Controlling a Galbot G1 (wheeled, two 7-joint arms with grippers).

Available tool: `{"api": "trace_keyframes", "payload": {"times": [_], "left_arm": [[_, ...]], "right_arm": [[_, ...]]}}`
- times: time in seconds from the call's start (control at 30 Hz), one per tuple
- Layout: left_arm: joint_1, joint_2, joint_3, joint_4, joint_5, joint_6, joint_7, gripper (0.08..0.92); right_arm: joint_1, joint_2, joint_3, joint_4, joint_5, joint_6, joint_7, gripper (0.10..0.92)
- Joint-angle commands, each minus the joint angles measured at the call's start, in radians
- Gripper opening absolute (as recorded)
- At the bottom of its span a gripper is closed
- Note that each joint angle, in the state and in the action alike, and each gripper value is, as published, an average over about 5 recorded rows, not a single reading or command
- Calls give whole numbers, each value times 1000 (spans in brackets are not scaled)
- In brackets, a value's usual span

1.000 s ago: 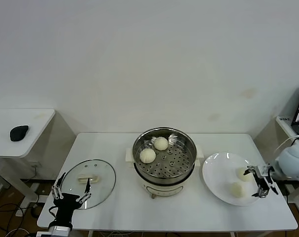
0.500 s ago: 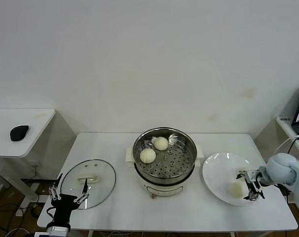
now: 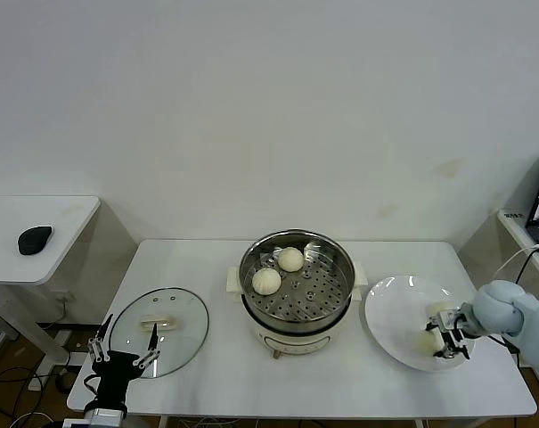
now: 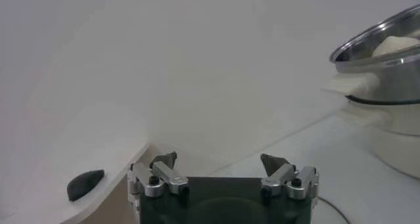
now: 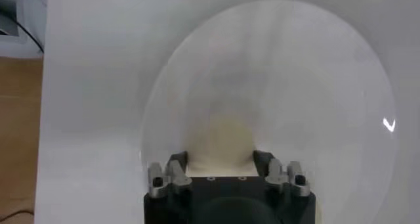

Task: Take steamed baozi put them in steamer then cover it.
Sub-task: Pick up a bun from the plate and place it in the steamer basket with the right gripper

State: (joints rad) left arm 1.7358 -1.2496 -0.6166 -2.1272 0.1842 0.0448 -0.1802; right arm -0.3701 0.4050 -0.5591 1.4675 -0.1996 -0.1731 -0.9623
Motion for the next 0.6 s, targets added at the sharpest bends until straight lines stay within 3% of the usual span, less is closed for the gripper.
{"api": "trace_keyframes", "payload": {"times": [0.03,0.3,0.6], "left_arm": [[1,4,-1,0,-1,0,1,823],[-4,16,-4,-4,-7,-1,1,823],[-15,19,1,-1,-13,-1,1,823]], "right_arm": [[57,0,-10,1,17,-1,-10,578],[434,-41,-215,35,189,-27,-54,577],[955,66,-518,32,364,-54,-63,579]]}}
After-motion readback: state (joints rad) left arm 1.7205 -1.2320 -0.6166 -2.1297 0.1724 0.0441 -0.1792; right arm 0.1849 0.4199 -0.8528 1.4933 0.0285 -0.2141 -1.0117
